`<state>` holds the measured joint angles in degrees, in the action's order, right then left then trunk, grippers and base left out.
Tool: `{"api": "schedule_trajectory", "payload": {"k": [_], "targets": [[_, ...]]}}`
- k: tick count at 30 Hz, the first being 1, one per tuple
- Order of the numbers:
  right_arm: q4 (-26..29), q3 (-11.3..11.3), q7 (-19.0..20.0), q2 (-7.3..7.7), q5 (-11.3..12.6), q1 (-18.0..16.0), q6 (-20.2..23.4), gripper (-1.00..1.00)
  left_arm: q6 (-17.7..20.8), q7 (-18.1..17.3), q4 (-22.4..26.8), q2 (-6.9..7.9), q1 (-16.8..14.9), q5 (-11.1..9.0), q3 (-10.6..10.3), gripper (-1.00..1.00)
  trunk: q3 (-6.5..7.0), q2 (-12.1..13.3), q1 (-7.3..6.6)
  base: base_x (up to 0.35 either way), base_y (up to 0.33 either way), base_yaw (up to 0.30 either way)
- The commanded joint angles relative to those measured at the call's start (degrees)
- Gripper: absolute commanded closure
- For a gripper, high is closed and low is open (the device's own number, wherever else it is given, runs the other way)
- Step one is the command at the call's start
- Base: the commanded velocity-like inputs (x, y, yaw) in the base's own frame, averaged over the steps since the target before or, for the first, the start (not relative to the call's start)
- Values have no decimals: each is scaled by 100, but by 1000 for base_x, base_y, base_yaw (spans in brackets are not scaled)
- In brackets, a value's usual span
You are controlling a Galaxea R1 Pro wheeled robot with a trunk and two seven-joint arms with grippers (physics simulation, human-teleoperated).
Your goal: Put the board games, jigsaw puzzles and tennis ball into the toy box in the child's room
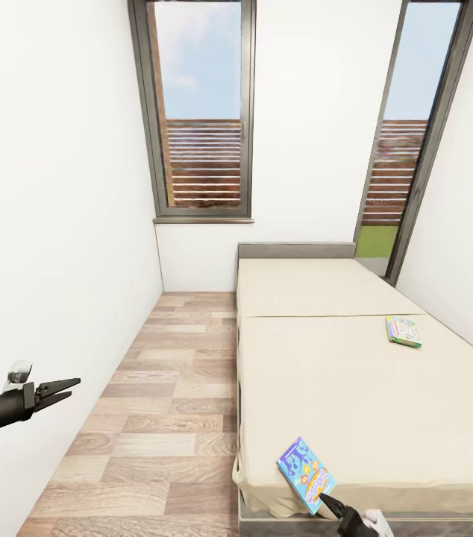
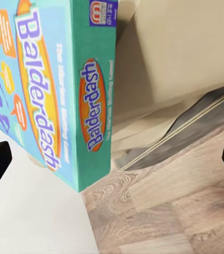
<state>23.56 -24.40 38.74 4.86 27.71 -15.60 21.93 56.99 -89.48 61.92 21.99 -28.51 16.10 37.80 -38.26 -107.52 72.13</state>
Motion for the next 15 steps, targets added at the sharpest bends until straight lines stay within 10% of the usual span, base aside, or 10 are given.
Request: {"api": "schedule_trajectory", "payload": {"k": [1, 15], "targets": [[1, -19, 19, -2, 33, -4, 48, -100, 58, -52, 4, -2, -6, 60, 9, -100, -6, -3, -1, 0, 0, 0], [8, -4, 45, -3, 33, -3, 48, -100, 58, -52, 4, 0, -6, 60, 8, -100, -6, -3, -1, 0, 0, 0]]}}
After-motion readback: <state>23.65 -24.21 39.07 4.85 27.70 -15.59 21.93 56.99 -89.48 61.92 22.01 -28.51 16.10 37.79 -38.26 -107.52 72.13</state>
